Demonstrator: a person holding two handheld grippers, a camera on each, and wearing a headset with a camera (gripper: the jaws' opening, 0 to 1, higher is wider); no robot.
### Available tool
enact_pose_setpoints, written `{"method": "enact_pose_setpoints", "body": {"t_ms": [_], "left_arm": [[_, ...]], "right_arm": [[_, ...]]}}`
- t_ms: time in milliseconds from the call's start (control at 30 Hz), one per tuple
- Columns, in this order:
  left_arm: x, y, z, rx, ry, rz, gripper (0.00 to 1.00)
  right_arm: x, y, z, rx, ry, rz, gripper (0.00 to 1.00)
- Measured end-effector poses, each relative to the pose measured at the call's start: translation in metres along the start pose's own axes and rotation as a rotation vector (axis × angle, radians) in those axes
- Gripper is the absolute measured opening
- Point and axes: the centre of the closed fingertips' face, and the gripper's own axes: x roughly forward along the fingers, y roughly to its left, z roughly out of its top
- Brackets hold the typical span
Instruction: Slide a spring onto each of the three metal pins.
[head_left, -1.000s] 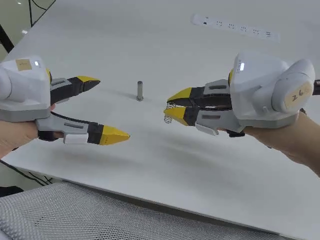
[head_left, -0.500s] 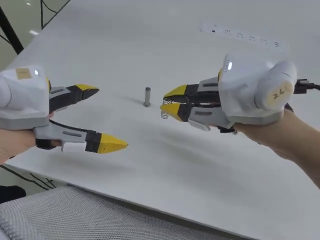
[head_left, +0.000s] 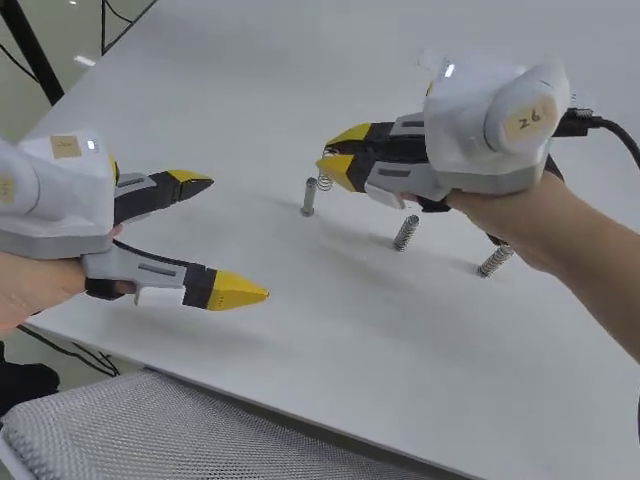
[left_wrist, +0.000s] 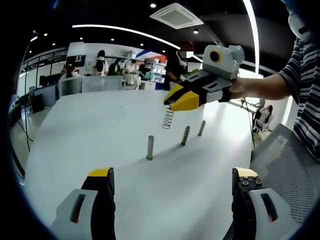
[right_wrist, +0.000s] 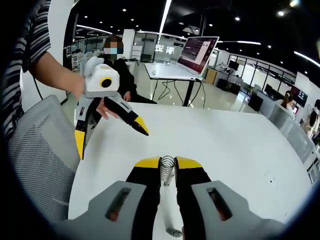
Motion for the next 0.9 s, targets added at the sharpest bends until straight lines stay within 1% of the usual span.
{"method": "enact_pose_setpoints", "body": {"t_ms": [33,133,333,433,533,633,700,733,900], "left_arm": [[0.000,0.000,0.000,-0.002,-0.002,0.001,0.97],[0.000,0.000,-0.002,-0.005,0.000,0.002,0.97],[0.001,-0.001,-0.003,-0.008,-0.002,0.000,0.97],[0.002,-0.001,-0.003,-0.009,-0.001,0.000,0.96],[0.003,-0.001,-0.002,-0.009,-0.002,-0.001,0.96],[0.004,-0.002,-0.002,-0.009,-0.002,-0.002,0.96],[0.004,-0.001,-0.002,-0.010,0.000,-0.003,0.95],[0.005,-0.001,-0.002,-0.011,0.000,-0.003,0.95],[0.006,-0.001,-0.001,-0.011,-0.002,-0.003,0.95]], "right_arm": [[0.002,-0.001,0.001,0.026,-0.006,0.001,0.12],[0.007,-0.006,0.002,0.049,-0.012,-0.006,0.12],[0.014,-0.013,-0.003,0.080,0.001,-0.012,0.12],[0.016,-0.013,-0.005,0.091,0.007,-0.010,0.12],[0.019,-0.012,-0.011,0.092,0.018,-0.002,0.12],[0.020,-0.013,-0.013,0.099,0.020,-0.006,0.12],[0.021,-0.015,-0.014,0.122,0.015,-0.013,0.12],[0.022,-0.014,-0.013,0.135,0.008,-0.008,0.12],[0.024,-0.011,-0.015,0.128,0.015,-0.002,0.12]]}}
